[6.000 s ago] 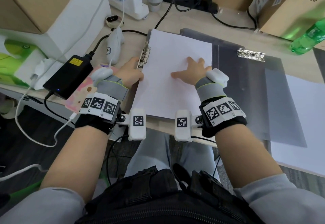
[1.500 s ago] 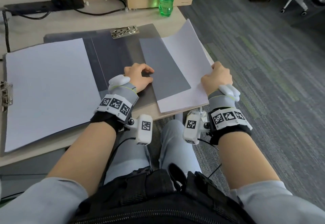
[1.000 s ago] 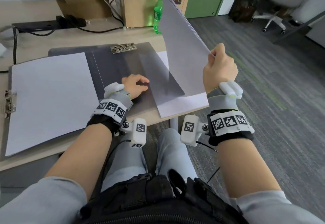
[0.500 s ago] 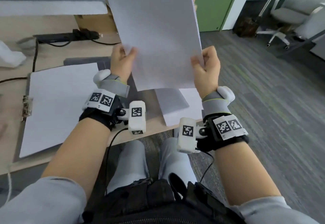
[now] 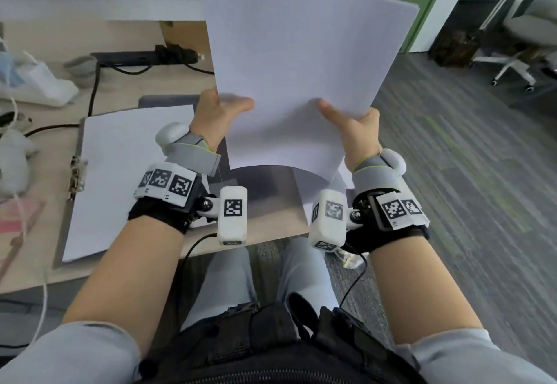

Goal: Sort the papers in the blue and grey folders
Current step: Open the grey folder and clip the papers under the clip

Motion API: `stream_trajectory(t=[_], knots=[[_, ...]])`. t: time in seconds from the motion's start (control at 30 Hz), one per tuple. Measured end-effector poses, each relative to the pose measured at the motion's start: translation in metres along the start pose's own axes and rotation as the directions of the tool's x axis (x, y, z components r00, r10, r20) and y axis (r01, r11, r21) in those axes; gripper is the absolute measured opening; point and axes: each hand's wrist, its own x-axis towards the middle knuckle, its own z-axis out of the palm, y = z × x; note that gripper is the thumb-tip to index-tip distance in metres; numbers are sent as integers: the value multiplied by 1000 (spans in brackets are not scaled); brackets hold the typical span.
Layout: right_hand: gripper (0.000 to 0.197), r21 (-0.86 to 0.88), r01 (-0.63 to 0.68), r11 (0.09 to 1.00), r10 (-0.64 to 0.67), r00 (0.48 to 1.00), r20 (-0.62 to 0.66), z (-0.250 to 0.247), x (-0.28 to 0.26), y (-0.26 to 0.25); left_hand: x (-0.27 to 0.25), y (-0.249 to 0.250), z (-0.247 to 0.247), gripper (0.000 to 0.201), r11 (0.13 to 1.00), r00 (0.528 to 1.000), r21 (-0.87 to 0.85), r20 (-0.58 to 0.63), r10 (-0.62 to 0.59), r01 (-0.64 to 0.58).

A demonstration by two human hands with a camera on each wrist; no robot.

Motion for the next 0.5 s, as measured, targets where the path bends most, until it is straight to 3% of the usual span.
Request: stream_trajectory(t=[0.1, 0.17, 0.3, 0.4, 0.5], knots=[[33, 14, 15, 1000, -15, 1000, -25, 8, 1, 0, 0, -1, 2, 15, 999, 999, -39, -47, -4, 2], [22, 9, 8, 1000, -8, 1000, -27, 11, 8, -2, 4, 1, -2, 7, 998, 1000, -62, -29, -7, 5], [17, -44, -54, 998, 55, 998, 13, 17, 26, 0, 16, -3, -11, 17, 995, 1000, -96, 7, -3, 3], [24, -146, -183, 972, 191, 981, 40, 21, 37, 17, 26, -23, -16, 32, 994, 995, 54, -8, -96, 97], [48, -269, -329, 905, 349, 937, 29, 23, 50, 40, 35, -45, -22, 55, 946, 967, 198, -77, -245, 255]])
